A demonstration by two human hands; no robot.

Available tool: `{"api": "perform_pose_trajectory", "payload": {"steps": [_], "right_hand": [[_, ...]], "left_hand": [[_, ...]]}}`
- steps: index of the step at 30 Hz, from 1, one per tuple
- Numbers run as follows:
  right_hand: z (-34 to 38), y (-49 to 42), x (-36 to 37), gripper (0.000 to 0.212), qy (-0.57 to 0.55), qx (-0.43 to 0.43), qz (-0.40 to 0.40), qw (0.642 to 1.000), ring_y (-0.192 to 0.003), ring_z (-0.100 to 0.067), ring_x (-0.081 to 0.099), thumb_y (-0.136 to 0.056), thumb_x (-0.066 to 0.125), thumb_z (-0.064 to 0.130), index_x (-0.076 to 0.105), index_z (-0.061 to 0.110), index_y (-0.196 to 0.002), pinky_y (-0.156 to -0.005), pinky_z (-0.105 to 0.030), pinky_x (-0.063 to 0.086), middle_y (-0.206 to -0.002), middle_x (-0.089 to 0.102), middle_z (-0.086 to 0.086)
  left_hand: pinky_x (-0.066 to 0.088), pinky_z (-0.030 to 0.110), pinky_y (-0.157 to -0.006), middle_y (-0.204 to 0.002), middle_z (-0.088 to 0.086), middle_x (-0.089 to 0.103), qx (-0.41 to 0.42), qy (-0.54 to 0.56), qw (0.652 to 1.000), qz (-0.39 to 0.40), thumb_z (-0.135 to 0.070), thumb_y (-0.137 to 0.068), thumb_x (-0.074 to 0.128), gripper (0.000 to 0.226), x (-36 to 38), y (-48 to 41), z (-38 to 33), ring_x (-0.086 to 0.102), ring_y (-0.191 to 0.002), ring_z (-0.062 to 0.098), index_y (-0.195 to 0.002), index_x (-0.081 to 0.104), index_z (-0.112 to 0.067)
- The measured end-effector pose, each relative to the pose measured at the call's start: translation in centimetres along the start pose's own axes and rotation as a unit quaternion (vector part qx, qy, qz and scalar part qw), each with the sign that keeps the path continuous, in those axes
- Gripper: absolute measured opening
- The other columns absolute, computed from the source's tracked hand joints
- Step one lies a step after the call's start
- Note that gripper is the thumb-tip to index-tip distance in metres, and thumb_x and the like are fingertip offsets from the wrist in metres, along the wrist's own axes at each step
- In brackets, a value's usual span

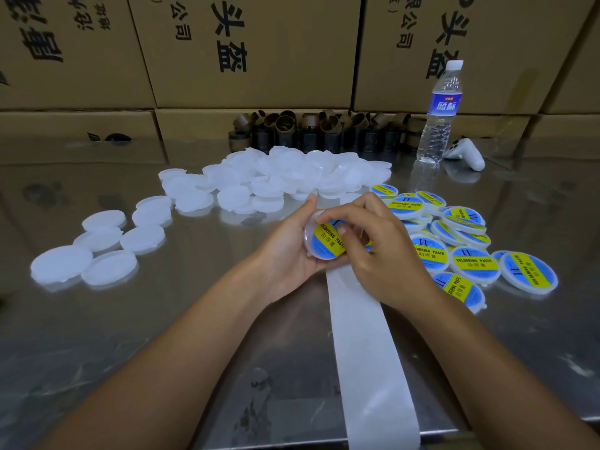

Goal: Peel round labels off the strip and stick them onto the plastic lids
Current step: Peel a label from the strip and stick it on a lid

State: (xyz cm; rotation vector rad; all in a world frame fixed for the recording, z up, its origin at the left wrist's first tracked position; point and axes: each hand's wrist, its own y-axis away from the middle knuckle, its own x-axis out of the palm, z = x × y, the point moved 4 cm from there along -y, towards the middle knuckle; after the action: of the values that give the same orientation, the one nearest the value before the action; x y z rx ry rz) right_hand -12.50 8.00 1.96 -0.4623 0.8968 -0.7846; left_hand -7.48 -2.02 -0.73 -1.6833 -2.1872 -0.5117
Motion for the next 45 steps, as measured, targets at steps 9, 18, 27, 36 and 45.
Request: {"api": "perform_pose_trajectory", "payload": {"steps": [9,18,27,36,45], "right_hand": [[-0.08,-0.05,0.00,0.038,0.011,-0.002,-0.004,1.000,-0.073,-0.001,0.044,-0.087,0.055,-0.005,0.069,0.027,-0.101,-0.066,-0.008,0.033,-0.085,0.045,-0.002],[-0.17,-0.07,-0.08,0.039,0.016,0.002,-0.015,1.000,-0.073,-0.004,0.045,-0.088,0.056,-0.003,0.070,0.027,-0.108,-0.066,-0.010,0.036,-0.083,0.044,0.003],[-0.25,0.00,-0.15,0.035,0.039,-0.005,-0.010,0.999,-0.073,-0.004,0.045,-0.087,0.055,-0.004,0.071,0.017,-0.110,-0.063,-0.012,0.035,-0.082,0.046,-0.002],[-0.42,-0.07,-0.26,0.043,0.015,0.016,-0.014,1.000,-0.069,0.000,0.045,-0.084,0.055,-0.006,0.067,0.019,-0.117,-0.063,-0.009,0.036,-0.079,0.047,0.004],[-0.76,-0.05,-0.54,0.062,0.000,0.030,-0.021,0.999,-0.065,-0.012,0.043,-0.079,0.055,-0.008,0.055,0.029,-0.129,-0.062,-0.011,0.037,-0.080,0.048,-0.004]], "left_hand": [[0.055,0.033,-0.088,-0.118,0.014,0.061,-0.008,-0.006,1.000,-0.006,-0.051,-0.100,0.022,0.061,0.38,0.33,-0.06,0.061,-0.109,0.021,-0.112,0.062,-0.007],[0.059,0.030,-0.077,-0.098,0.011,0.072,-0.005,0.007,1.000,0.005,-0.051,-0.100,0.022,0.063,0.53,0.40,0.02,0.070,-0.093,0.017,-0.105,0.065,-0.005],[0.057,0.029,-0.083,-0.112,0.013,0.070,0.022,-0.040,0.998,0.040,-0.055,-0.087,0.044,0.059,0.81,0.57,-0.14,0.067,-0.107,0.019,-0.110,0.063,-0.004],[0.055,0.028,-0.086,-0.096,0.004,0.068,0.053,-0.075,0.993,0.078,-0.034,-0.081,0.059,0.037,0.85,0.72,-0.13,0.066,-0.095,0.013,-0.106,0.060,-0.007],[0.056,0.027,-0.081,-0.090,0.004,0.072,0.044,-0.060,0.993,0.089,-0.018,-0.079,0.063,0.025,0.94,0.94,-0.09,0.069,-0.089,0.013,-0.099,0.060,-0.004]]}}
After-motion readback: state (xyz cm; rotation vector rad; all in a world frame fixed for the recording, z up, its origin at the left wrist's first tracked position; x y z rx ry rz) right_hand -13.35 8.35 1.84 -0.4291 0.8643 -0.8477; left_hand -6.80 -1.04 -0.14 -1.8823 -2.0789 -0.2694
